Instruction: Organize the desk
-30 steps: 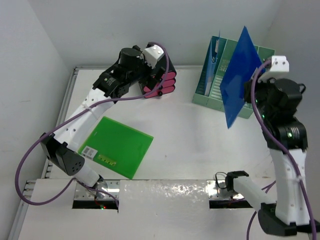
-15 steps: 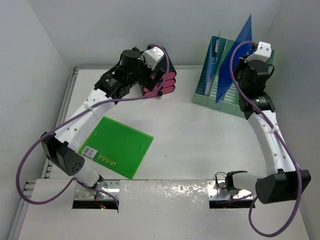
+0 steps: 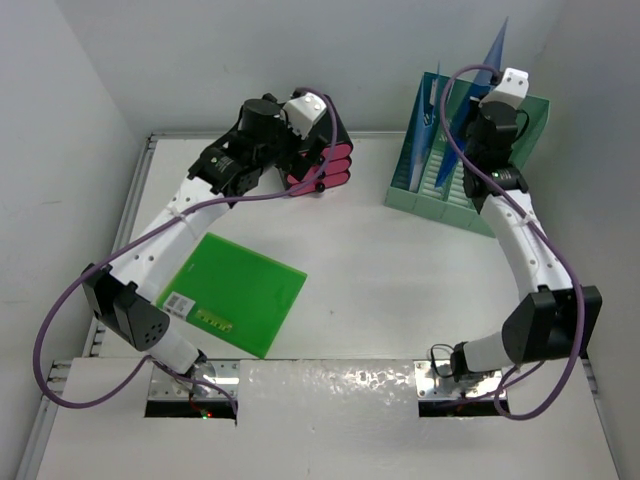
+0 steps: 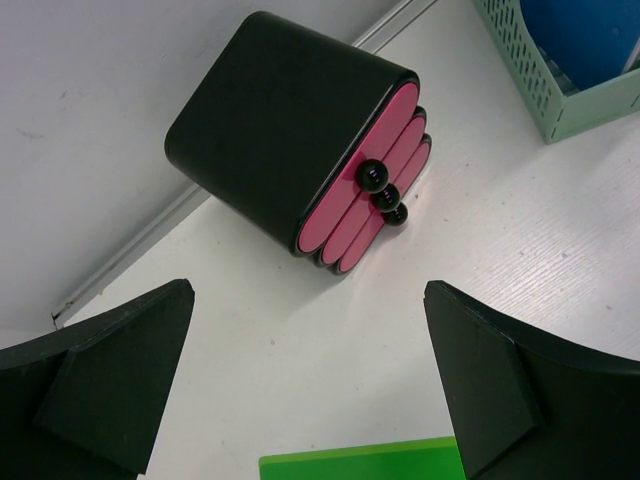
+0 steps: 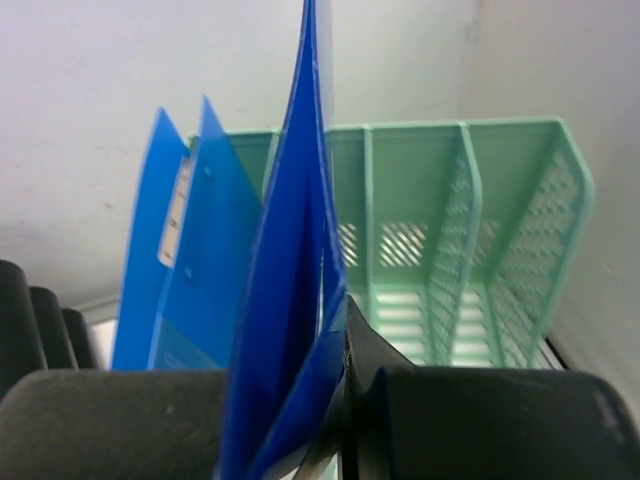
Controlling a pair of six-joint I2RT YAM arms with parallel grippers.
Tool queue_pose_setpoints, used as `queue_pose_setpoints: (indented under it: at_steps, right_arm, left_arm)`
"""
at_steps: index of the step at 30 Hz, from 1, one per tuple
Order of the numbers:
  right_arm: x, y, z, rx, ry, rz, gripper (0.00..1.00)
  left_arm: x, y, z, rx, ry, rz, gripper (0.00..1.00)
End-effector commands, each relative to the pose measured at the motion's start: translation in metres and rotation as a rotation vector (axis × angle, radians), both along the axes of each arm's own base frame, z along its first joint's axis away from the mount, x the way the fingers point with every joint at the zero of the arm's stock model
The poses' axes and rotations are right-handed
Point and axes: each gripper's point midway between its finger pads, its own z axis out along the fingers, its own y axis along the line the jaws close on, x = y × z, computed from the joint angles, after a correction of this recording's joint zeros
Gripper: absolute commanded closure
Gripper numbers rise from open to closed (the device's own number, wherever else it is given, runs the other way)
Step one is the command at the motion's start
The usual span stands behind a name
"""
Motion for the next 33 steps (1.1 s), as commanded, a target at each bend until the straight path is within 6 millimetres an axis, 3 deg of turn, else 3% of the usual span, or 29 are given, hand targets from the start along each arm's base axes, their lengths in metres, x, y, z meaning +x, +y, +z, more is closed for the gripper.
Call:
queue_pose_setpoints:
  at_steps: [1, 3, 4, 13, 21, 22, 23, 25, 26, 27, 29, 30, 31, 33]
  right_arm:
    - [0.017, 0.013, 0.043, -0.024, -0.184, 0.031, 1.00]
    - [0.019, 0.012, 0.043, -0.041, -0.215, 0.005, 1.00]
    - [0.018, 0.011, 0.028, -0.049, -0.197, -0.005, 1.00]
    - [0.018, 0.007, -0.046, -0.097, -0.157, -0.074, 1.00]
    - [0.022, 0.017, -0.092, -0.045, -0.093, -0.054, 1.00]
    - [0.020, 0.017, -0.095, -0.023, -0.088, -0.054, 0.93]
    - [0.018, 0.019, -0.099, -0.024, -0.065, -0.041, 0.74]
    - [0.014, 0.027, -0.086, -0.020, -0.079, 0.006, 0.51]
    - [0.011, 0.029, -0.085, -0.025, -0.065, 0.016, 0.45]
    - [0.006, 0.029, -0.067, -0.027, -0.094, 0.021, 0.36]
    - [-0.002, 0.029, -0.058, -0.035, -0.081, 0.028, 0.30]
    - [-0.006, 0.029, -0.049, -0.036, -0.090, 0.029, 0.22]
    - [-0.015, 0.029, -0.028, -0.034, -0.124, 0.033, 0.20]
    - [-0.025, 0.030, -0.018, -0.033, -0.112, 0.044, 0.19]
  left_arm:
    - [0.008, 0.007, 0.012, -0.009, -0.052, 0.023, 0.00]
    - [0.006, 0.006, 0.007, 0.000, -0.042, 0.019, 0.00]
    - [0.006, 0.007, 0.005, 0.004, -0.037, 0.019, 0.01]
    - [0.005, 0.008, -0.012, 0.039, -0.013, 0.006, 0.00]
    - [0.004, 0.012, -0.026, 0.068, 0.003, 0.015, 0.00]
    - [0.003, 0.013, -0.028, 0.072, 0.007, 0.015, 0.00]
    - [0.003, 0.013, -0.028, 0.070, 0.007, 0.015, 0.00]
    - [0.002, 0.012, -0.028, 0.066, 0.011, 0.007, 0.00]
    - [0.001, 0.012, -0.029, 0.068, 0.016, 0.005, 0.00]
    - [0.001, 0.012, -0.028, 0.067, 0.014, 0.005, 0.00]
    - [0.001, 0.012, -0.025, 0.064, 0.009, 0.005, 0.00]
    - [0.001, 0.013, -0.025, 0.065, 0.007, 0.010, 0.00]
    - [0.000, 0.014, -0.023, 0.065, 0.003, 0.014, 0.00]
    - [-0.001, 0.017, -0.021, 0.067, 0.002, 0.023, 0.00]
